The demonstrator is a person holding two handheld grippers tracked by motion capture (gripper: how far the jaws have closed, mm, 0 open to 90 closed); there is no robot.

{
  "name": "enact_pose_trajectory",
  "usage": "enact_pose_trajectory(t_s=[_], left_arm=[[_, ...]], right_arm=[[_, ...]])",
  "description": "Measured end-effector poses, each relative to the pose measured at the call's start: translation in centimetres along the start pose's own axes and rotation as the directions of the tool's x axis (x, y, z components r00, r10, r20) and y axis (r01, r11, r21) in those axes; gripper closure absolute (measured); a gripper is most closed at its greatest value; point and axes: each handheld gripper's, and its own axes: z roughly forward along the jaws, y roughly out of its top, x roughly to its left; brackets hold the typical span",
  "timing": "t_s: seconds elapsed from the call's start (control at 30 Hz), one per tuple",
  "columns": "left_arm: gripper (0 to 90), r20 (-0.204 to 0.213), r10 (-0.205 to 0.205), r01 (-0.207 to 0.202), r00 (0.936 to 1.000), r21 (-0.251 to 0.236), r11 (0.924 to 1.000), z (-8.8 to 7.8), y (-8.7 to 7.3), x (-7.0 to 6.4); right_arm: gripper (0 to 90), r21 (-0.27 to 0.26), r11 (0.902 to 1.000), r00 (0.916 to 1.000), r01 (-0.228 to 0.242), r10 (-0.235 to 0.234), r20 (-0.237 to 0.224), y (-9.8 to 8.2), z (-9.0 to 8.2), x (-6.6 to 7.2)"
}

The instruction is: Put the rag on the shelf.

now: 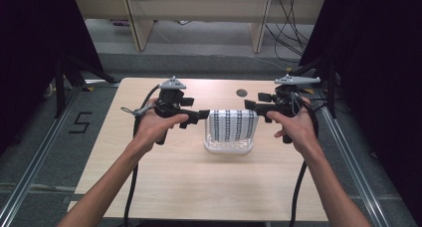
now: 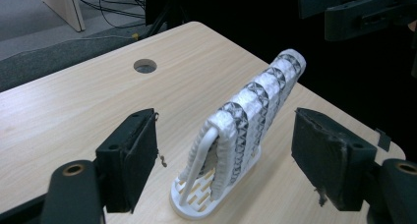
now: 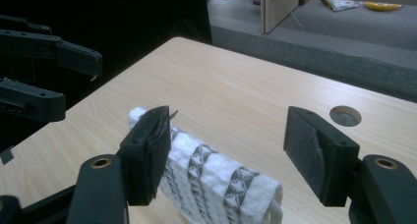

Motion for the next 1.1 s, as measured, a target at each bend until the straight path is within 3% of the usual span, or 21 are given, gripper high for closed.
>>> enact_pose_trajectory(t_s=[0.03, 0.07, 0.1, 0.2, 0.33, 0.37, 0.4, 0.57, 0.6, 0.7, 0.77, 0.8, 0.83, 0.87, 0.97, 1.1], left_arm=[[24.9, 0.002, 0.004, -0.004, 1.0000, -0.005, 1.0000, -0.2, -0.3, -0.2], [24.9, 0.003, 0.000, 0.000, 1.0000, -0.009, 1.0000, -0.2, -0.4, -0.2], [24.9, 0.004, -0.001, 0.001, 1.0000, -0.010, 0.9999, -0.3, -0.5, -0.3], [24.3, 0.008, 0.003, -0.003, 1.0000, -0.009, 1.0000, -0.5, -0.7, -0.4], [24.3, 0.017, 0.004, -0.004, 0.9998, -0.019, 0.9998, -0.9, -1.1, -0.8], [24.0, 0.021, 0.006, -0.006, 0.9998, -0.021, 0.9998, -1.0, -1.4, -0.9], [23.8, 0.026, 0.001, 0.000, 0.9997, -0.021, 0.9998, -1.1, -1.6, -1.0], [23.8, 0.034, 0.012, -0.011, 0.9994, -0.018, 0.9998, -1.3, -2.5, -1.3], [23.8, 0.032, 0.012, -0.011, 0.9994, -0.018, 0.9998, -1.4, -2.7, -1.4], [23.8, 0.048, 0.009, -0.008, 0.9988, -0.021, 0.9997, -1.6, -3.0, -1.4], [23.7, 0.052, 0.004, -0.003, 0.9986, -0.024, 0.9997, -2.1, -3.5, -1.5], [23.6, 0.054, -0.003, 0.005, 0.9985, -0.035, 0.9994, -2.2, -3.7, -1.6], [23.7, 0.054, -0.003, 0.005, 0.9985, -0.035, 0.9994, -2.2, -3.7, -1.6], [23.7, 0.068, -0.004, 0.006, 0.9976, -0.035, 0.9994, -2.4, -3.9, -1.6], [23.5, 0.069, -0.010, 0.012, 0.9976, -0.030, 0.9995, -2.6, -4.8, -1.8], [23.5, 0.078, -0.008, 0.011, 0.9969, -0.034, 0.9994, -2.7, -5.4, -2.1]], right_arm=[[34.9, 0.008, 0.9996, 0.9995, -0.029, 0.029, -0.011, -0.2, -0.1, 0.2], [34.4, -0.001, 0.9999, 0.9998, -0.015, 0.015, -0.016, -0.4, -0.1, 0.1], [34.0, 0.004, 0.9994, 0.9993, -0.034, 0.034, -0.017, -0.5, -0.3, 0.2], [31.4, 0.003, 0.9998, 0.9996, -0.019, 0.019, -0.022, -0.7, -0.3, 0.1], [29.8, 0.004, 0.9993, 0.9991, -0.038, 0.038, -0.019, -1.1, -0.7, 0.3], [29.6, -0.005, 0.9999, 0.9998, -0.015, 0.014, -0.015, -1.2, -0.9, 0.4], [29.6, -0.005, 0.9992, 0.9990, -0.040, 0.040, -0.018, -1.3, -1.0, 0.6], [29.1, -0.015, 0.9999, 0.9997, -0.008, 0.007, -0.023, -1.7, -1.3, 0.7], [29.1, -0.003, 0.9995, 0.9991, -0.032, 0.032, -0.026, -1.8, -1.4, 0.8], [29.0, -0.008, 0.9999, 0.9996, -0.015, 0.015, -0.025, -2.1, -1.5, 0.7], [28.9, -0.007, 0.9989, 0.9987, -0.047, 0.047, -0.022, -2.5, -1.8, 0.7], [28.9, -0.020, 0.9998, 0.9998, -0.006, 0.006, -0.021, -2.6, -1.8, 0.4], [28.9, -0.020, 0.9998, 0.9998, -0.006, 0.006, -0.021, -2.6, -1.8, 0.4], [29.0, -0.012, 0.9995, 0.9990, -0.030, 0.030, -0.033, -2.8, -1.9, 0.5], [28.9, -0.012, 0.9989, 0.9982, -0.045, 0.045, -0.040, -3.2, -2.3, 0.6], [28.9, -0.014, 0.9992, 0.9983, -0.037, 0.036, -0.047, -3.4, -2.4, 0.7]])
